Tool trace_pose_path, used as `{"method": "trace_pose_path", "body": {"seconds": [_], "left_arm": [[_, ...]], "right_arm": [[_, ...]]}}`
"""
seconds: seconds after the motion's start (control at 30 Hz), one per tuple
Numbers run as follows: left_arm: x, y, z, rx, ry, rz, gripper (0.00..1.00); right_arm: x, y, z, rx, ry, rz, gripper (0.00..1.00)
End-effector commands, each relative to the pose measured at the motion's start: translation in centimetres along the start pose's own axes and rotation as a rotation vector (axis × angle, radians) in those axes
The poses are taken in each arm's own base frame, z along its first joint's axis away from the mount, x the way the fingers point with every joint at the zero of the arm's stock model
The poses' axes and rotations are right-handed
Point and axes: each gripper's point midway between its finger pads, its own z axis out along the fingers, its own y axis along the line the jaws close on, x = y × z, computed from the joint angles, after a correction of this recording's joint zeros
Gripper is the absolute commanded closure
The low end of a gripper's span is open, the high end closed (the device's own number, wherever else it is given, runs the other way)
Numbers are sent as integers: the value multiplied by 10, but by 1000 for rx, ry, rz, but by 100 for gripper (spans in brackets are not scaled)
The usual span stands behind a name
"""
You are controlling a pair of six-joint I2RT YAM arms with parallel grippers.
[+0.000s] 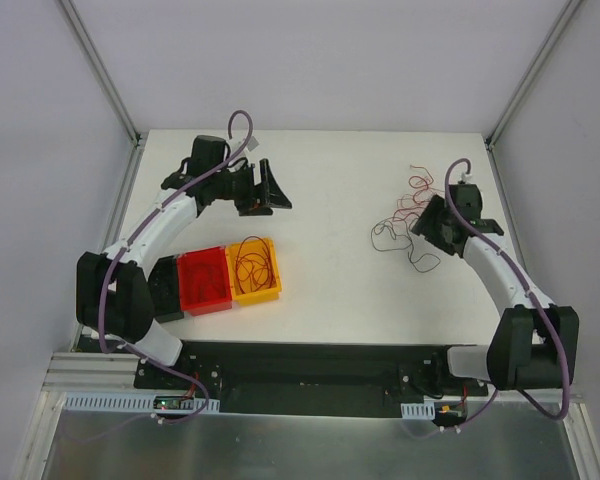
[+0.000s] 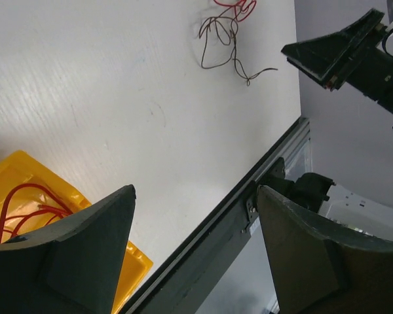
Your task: Untangle the cables
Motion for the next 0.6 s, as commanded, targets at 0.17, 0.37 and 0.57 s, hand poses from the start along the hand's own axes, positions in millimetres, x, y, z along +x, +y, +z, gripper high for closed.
{"method": "trace_pose_path", "body": {"seconds": [0.17,0.37,0.57], "left_arm": [[25,-17,-9,79,38,116,25],[26,-20,-8,103,52,105,24],[28,-23,-9,119,58,115,24]], "right_arm": [[14,-68,17,146,-49,322,32],[25,-66,53,131,62,349,36],[36,-54,62,59,106,379,55]]}}
